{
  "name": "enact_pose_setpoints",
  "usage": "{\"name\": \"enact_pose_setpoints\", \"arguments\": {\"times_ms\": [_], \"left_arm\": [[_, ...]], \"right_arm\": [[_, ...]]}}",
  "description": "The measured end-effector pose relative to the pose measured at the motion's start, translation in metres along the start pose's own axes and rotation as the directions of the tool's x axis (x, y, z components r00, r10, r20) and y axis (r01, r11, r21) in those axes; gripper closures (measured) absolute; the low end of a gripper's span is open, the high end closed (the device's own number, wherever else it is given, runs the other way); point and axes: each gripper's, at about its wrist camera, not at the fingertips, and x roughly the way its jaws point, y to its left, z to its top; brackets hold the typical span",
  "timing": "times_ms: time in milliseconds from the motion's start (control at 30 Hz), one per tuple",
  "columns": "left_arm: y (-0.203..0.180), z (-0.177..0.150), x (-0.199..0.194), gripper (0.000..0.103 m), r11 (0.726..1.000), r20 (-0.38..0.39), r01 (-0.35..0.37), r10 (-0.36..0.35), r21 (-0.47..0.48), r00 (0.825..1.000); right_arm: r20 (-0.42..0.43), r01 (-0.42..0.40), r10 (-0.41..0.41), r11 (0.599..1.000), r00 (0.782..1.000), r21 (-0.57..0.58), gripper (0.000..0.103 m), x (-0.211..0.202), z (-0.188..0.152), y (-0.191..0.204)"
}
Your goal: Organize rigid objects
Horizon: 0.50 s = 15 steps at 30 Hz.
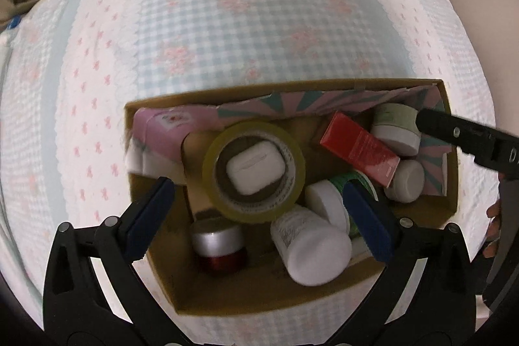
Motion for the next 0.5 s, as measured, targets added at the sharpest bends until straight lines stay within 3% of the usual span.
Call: {"name": "enact_pose_setpoints", "arguments": {"times_ms": [233,500], "left_arm": [[0.000,-0.014,-0.035,0.000,1.000,0.048,-0.006,0.007,-0.030,0.999],[-0.008,-0.033,-0.088,0.000,1.000,0.126,-0.006,0.010,-0.030,0.992]], "right_arm": [[0.007,-0.030,0.030,0.999,1.000,0.010,0.000,-0.024,-0.020,-0.005],[0.074,-0.032,0.032,0.999,0.997,-0.001,0.000,-0.074,-0.048,-0.001]]}}
